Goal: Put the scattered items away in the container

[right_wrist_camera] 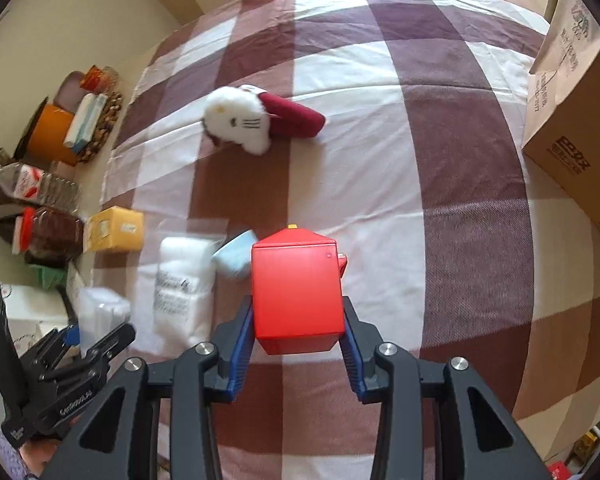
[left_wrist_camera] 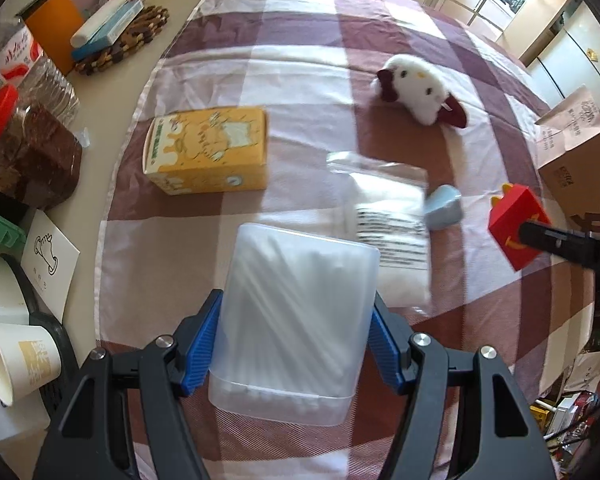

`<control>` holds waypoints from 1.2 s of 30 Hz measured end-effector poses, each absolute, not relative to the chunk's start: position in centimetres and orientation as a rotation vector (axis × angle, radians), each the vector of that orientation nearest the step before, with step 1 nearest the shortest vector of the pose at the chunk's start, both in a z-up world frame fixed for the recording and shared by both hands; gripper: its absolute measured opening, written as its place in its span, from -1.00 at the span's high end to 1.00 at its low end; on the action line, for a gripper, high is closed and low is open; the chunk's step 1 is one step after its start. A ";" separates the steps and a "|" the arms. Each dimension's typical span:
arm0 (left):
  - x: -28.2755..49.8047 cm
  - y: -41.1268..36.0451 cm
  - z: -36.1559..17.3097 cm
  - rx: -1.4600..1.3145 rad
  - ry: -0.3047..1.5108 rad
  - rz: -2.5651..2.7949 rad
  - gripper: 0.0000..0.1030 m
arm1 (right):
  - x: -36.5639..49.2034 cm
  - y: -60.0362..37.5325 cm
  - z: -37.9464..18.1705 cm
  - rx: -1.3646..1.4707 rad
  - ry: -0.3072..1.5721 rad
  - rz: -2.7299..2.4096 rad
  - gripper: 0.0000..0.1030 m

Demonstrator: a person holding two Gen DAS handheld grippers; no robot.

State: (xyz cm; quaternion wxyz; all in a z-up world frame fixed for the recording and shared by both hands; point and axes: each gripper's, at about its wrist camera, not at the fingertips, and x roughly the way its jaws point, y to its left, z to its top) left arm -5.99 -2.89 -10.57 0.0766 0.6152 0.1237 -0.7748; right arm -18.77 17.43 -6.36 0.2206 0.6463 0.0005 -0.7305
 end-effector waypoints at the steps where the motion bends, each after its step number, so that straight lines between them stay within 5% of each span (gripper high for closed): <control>1: -5.9 -2.6 -10.2 1.844 0.366 -2.322 -0.32 | -18.5 17.5 -6.0 1.778 0.003 -2.018 0.23; 36: -9.7 8.6 -1.7 1.807 0.151 -2.510 -0.32 | -12.9 25.1 4.4 1.537 -0.168 -2.154 0.23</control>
